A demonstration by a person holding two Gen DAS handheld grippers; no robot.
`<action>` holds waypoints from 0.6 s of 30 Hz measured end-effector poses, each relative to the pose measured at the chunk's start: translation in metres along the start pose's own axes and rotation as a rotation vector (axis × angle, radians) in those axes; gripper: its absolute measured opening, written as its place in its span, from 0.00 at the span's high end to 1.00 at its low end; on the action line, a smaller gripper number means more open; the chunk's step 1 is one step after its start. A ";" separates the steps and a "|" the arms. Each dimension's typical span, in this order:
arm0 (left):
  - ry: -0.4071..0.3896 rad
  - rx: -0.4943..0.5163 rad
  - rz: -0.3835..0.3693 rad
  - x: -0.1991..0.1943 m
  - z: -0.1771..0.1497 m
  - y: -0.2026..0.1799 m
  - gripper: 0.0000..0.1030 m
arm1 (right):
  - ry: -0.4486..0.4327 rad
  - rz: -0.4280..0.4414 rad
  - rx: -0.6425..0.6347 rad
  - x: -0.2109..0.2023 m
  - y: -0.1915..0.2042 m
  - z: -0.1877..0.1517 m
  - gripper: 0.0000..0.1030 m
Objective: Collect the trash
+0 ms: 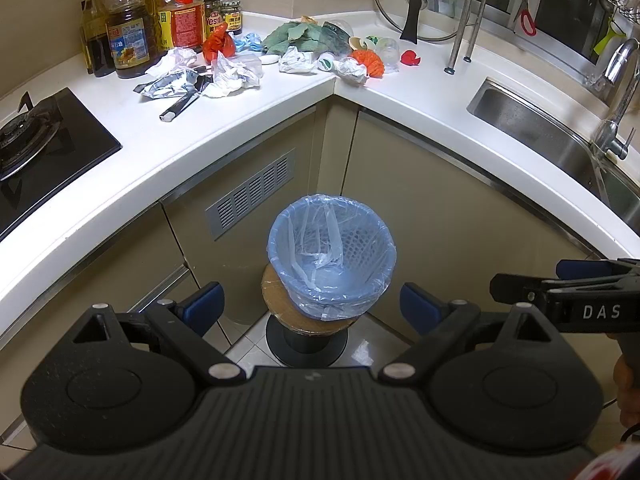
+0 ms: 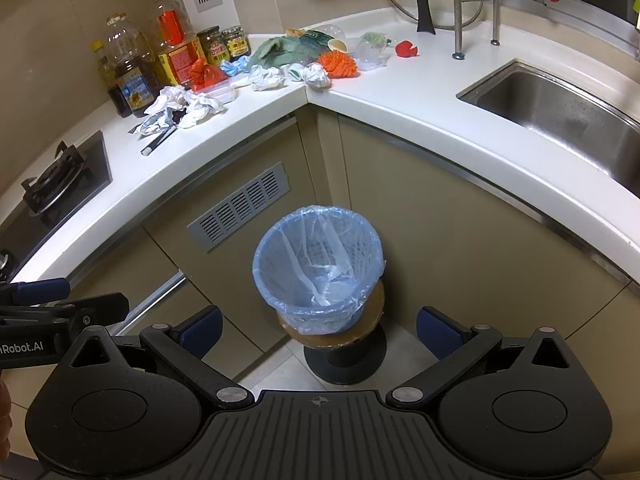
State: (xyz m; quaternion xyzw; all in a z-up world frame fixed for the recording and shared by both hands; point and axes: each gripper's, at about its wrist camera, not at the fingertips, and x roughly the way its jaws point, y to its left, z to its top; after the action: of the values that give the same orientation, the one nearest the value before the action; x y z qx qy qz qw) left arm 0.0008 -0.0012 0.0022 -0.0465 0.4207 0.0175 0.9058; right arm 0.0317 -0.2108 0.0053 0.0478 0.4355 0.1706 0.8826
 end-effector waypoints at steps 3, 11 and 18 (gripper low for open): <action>-0.001 0.000 0.000 0.000 0.000 0.000 0.09 | -0.001 0.000 -0.001 0.000 0.000 0.000 0.00; -0.003 0.001 0.000 0.000 0.000 0.000 0.09 | -0.001 0.002 -0.003 -0.001 0.001 0.000 0.00; -0.003 0.001 -0.001 -0.001 0.000 -0.001 0.09 | -0.002 0.001 -0.003 -0.001 0.001 -0.001 0.00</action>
State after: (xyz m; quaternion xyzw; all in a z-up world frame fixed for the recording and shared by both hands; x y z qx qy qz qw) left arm 0.0003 -0.0018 0.0025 -0.0461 0.4192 0.0167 0.9066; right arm 0.0302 -0.2107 0.0059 0.0470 0.4343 0.1716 0.8830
